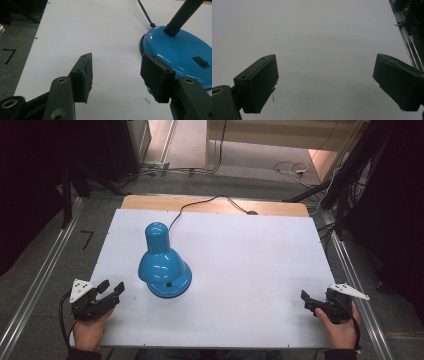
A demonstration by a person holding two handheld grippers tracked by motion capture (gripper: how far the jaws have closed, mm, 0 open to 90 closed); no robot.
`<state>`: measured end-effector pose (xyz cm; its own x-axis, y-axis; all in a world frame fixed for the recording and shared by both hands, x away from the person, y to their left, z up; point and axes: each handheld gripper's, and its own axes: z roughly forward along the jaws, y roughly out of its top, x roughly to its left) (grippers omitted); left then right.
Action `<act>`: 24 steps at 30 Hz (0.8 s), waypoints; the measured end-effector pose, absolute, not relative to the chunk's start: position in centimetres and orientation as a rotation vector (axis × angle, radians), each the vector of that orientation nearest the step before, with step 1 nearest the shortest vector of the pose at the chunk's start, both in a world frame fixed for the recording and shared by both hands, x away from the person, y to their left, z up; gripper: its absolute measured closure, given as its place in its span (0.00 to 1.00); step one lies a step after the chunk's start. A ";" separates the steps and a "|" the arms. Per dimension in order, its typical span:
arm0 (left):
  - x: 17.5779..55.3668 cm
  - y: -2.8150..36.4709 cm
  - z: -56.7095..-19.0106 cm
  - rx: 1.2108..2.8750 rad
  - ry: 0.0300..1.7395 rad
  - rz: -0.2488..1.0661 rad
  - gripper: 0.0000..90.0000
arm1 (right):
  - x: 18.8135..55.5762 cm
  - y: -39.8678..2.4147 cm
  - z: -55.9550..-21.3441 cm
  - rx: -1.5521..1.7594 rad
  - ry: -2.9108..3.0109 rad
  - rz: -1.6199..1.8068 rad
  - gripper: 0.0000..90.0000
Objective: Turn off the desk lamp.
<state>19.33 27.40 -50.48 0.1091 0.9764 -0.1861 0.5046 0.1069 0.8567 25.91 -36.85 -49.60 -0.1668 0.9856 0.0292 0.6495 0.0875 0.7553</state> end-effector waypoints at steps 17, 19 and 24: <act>18.6 27.7 -50.3 1.519 1.507 0.684 0.47 | 25.9 -36.8 -49.6 1.606 1.876 0.884 0.05; 18.5 27.7 -50.3 1.521 1.509 0.684 0.47 | 25.9 -36.8 -49.6 1.604 1.877 0.884 0.05; 18.3 27.7 -50.3 1.522 1.508 0.689 0.47 | 25.9 -36.8 -49.6 1.606 1.876 0.884 0.05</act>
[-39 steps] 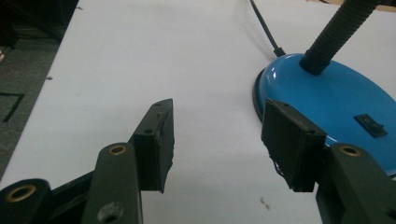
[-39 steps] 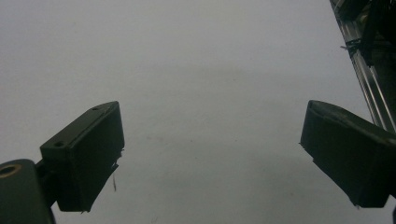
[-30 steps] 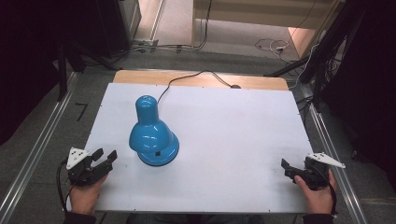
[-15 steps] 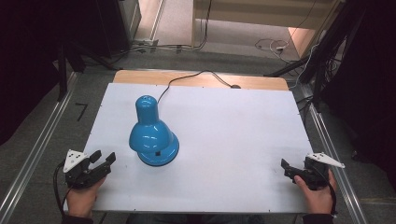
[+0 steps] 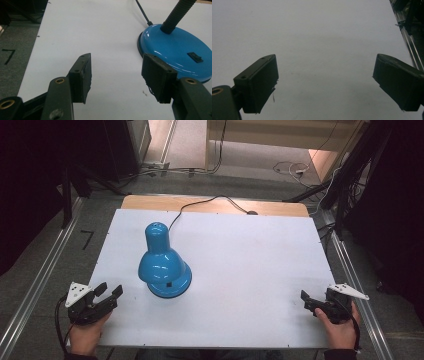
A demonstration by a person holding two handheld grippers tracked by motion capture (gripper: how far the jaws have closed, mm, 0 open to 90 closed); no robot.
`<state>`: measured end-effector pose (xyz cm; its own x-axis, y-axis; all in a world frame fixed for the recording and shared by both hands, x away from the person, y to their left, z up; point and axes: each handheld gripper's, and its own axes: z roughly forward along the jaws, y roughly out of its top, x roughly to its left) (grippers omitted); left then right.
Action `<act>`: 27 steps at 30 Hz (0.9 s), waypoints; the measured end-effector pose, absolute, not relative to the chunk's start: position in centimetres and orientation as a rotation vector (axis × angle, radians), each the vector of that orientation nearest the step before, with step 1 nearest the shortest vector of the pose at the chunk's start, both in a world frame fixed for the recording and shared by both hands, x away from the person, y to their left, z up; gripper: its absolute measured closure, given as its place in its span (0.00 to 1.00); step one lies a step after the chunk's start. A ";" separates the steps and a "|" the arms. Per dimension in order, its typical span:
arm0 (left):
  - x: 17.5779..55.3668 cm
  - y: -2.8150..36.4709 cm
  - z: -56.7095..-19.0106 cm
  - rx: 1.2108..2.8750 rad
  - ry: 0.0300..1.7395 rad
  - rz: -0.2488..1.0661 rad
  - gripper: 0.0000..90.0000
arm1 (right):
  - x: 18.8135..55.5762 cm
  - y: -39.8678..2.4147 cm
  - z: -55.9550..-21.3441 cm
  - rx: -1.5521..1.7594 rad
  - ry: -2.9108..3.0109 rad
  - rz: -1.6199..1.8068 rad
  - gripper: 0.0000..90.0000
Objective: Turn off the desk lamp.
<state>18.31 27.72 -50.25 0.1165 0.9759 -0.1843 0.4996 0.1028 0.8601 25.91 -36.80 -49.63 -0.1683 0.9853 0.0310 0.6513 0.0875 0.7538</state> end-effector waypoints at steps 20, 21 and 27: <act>16.8 28.6 -50.1 1.531 1.512 0.716 0.46 | 25.9 -36.8 -49.6 1.606 1.878 0.883 0.05; 16.7 28.7 -50.1 1.529 1.515 0.718 0.46 | 25.9 -36.8 -49.6 1.608 1.876 0.881 0.05; 16.9 29.3 -50.7 1.567 1.560 0.647 0.26 | 25.8 -37.1 -49.9 1.615 1.871 0.874 0.05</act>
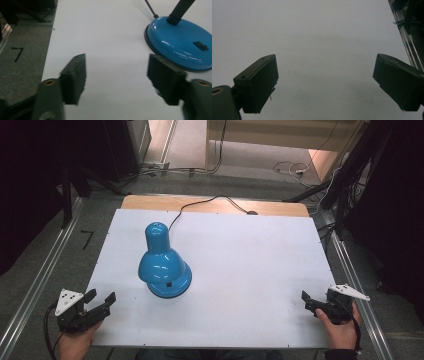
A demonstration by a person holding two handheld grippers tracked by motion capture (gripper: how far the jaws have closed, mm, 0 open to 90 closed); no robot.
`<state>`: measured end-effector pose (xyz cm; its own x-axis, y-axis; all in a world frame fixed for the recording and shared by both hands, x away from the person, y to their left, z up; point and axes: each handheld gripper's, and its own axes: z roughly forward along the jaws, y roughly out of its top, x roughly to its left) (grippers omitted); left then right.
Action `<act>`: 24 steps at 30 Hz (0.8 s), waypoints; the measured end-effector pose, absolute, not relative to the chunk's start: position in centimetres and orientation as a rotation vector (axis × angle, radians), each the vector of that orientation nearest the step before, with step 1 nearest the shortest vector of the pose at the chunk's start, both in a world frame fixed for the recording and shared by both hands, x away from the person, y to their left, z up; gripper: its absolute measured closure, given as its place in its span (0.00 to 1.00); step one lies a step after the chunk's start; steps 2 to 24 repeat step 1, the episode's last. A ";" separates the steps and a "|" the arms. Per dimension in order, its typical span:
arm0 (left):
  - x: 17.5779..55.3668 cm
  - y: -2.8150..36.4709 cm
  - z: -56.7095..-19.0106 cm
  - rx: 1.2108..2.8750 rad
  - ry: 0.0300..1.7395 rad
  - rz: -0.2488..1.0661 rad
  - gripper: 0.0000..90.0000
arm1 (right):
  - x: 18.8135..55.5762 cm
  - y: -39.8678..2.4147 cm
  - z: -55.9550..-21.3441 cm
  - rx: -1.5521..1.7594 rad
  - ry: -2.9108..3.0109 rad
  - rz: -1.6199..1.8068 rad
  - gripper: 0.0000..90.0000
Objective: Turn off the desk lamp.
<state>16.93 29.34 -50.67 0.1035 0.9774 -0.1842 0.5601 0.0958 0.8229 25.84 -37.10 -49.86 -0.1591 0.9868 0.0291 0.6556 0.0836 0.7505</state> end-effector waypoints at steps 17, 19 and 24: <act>17.3 29.4 -50.9 1.575 1.575 0.629 0.22 | 26.0 -37.2 -50.1 1.605 1.872 0.867 0.05; 17.3 29.4 -50.9 1.575 1.575 0.629 0.22 | 26.0 -37.2 -50.1 1.605 1.872 0.867 0.05; 17.3 29.4 -50.9 1.575 1.575 0.629 0.22 | 26.0 -37.2 -50.1 1.605 1.872 0.867 0.05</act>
